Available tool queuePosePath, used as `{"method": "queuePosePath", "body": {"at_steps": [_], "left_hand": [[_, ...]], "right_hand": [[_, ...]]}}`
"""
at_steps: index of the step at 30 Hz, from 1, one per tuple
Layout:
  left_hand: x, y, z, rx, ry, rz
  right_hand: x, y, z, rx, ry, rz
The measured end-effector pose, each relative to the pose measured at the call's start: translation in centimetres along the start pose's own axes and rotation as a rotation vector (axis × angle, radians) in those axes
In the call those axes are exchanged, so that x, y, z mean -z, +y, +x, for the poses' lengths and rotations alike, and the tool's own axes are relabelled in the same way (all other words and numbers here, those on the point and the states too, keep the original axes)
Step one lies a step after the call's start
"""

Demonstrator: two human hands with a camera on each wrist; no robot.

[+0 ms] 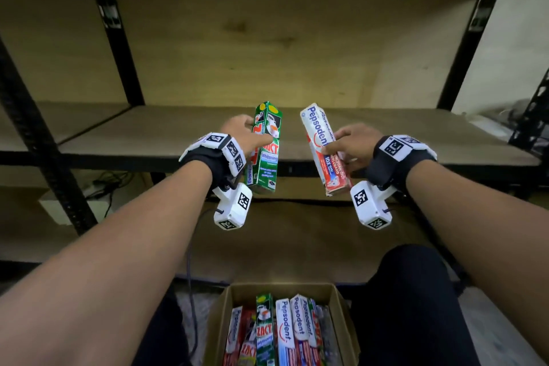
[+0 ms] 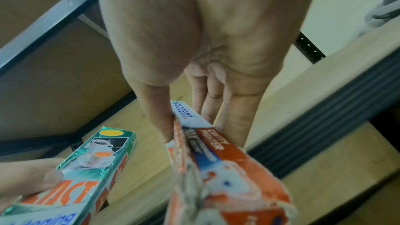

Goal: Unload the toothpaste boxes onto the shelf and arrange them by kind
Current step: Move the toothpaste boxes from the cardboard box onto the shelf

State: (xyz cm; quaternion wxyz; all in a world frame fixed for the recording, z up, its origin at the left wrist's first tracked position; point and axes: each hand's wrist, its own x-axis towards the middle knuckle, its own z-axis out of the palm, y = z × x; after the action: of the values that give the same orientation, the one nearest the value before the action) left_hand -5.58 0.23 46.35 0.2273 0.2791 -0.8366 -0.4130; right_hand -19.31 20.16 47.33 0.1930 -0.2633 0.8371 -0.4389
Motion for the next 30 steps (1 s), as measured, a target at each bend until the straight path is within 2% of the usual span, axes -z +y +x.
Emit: {"method": "queuePosePath", "body": {"at_steps": [4,5,11,18,25,30], "left_hand": [[-0.2,-0.6,1.7,0.046,-0.017,0.052],[-0.4,2.0,10.2,0.057,-0.021,0.095],[1.0,3.2,10.8,0.01,-0.077,0.198],[-1.1,2.0,16.2,0.008,-0.137,0.34],[-2.2,1.5,18.4,-0.012,-0.212,0.481],[-2.4,0.9,18.4,-0.042,-0.179,0.476]], "right_hand": [[-0.4,-0.4,1.4,-0.041,-0.026,-0.133],[1.6,-3.0,9.1,-0.064,0.004,-0.145],[2.4,-5.7,10.0,0.025,-0.022,-0.444],[2.1,-5.8,14.9,0.04,-0.003,-0.71],[1.4,-5.2,17.3,-0.002,-0.017,-0.734],[1.5,-5.0,17.0,0.025,-0.066,-0.759]]}}
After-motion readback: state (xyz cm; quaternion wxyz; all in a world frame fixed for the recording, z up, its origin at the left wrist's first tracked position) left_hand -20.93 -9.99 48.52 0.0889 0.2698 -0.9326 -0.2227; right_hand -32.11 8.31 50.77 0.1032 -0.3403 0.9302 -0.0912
